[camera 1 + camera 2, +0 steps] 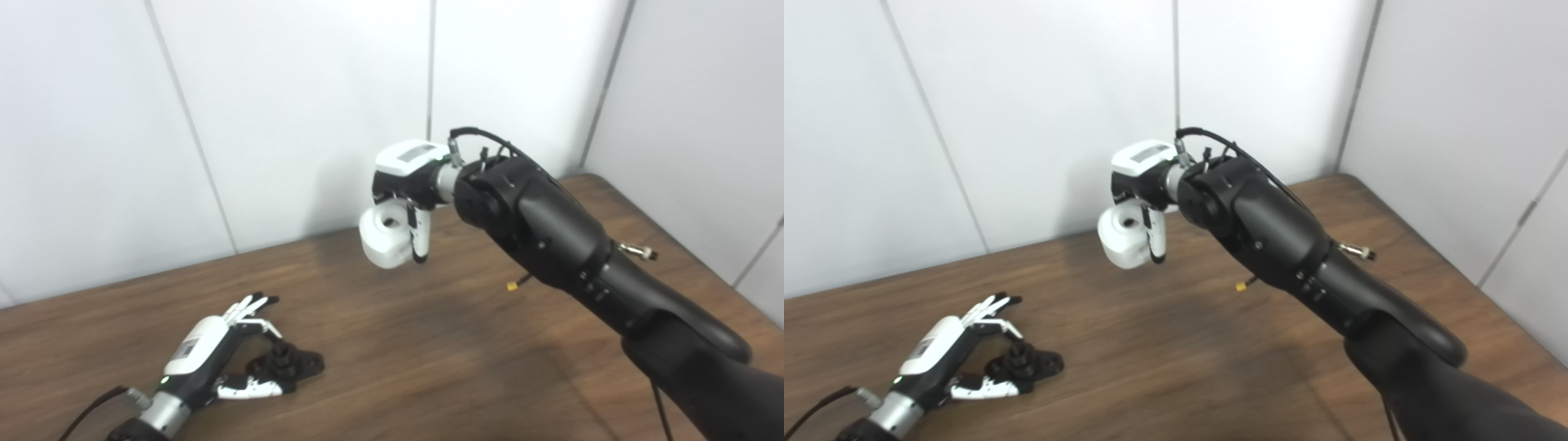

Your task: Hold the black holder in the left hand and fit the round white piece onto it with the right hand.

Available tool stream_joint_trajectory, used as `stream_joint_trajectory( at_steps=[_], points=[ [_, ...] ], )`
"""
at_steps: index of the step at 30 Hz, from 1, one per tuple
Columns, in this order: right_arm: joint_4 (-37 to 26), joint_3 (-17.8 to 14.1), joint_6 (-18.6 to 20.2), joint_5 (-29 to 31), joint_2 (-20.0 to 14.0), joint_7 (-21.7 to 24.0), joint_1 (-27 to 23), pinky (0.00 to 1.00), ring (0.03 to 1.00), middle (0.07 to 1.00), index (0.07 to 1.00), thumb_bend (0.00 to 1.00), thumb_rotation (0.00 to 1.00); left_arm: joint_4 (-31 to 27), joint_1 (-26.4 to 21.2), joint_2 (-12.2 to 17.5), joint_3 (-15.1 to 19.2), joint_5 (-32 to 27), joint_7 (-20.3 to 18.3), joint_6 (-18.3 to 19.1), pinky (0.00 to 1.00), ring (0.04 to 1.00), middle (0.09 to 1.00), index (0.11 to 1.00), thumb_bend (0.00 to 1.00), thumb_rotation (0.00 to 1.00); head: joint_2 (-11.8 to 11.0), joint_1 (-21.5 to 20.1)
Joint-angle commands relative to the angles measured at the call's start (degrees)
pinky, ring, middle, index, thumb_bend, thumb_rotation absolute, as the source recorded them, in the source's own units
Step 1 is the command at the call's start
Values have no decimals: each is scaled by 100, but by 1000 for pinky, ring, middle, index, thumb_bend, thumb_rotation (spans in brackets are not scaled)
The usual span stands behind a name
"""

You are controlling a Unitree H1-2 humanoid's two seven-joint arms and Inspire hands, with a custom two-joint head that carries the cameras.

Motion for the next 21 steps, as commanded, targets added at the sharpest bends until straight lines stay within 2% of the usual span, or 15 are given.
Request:
stream_joint_trajectory(
  at_steps=[1,4,7,12,18,21],
  points=[
    [-287,-83,-109,-118,15,20,-341,773,694,630,479,524,136,395,698,-225,-263,489,-276,229,1000,1000,941,481,525,64,8,3],
    [-450,-82,-181,-73,107,151,-288,703,705,665,479,524,133,380,688,-331,-221,576,-320,332,1000,1000,945,482,525,64,65,300],
    [-552,-105,-262,-63,201,121,-205,659,679,627,480,524,134,420,673,-424,-166,642,-287,339,1000,1000,943,481,525,66,106,490],
    [-581,-139,-283,-56,386,147,-164,724,721,654,479,524,133,392,650,-531,-76,759,-343,433,1000,1000,943,481,525,68,197,867],
    [-466,-200,-515,139,524,-32,-100,692,735,684,479,524,133,361,609,-645,-43,829,-425,576,1000,1000,947,482,525,68,291,1216],
    [-509,-216,-498,219,598,3,-43,683,734,682,478,524,133,408,577,-710,-39,844,-393,567,1000,1000,945,481,525,67,325,1346]
  ],
)
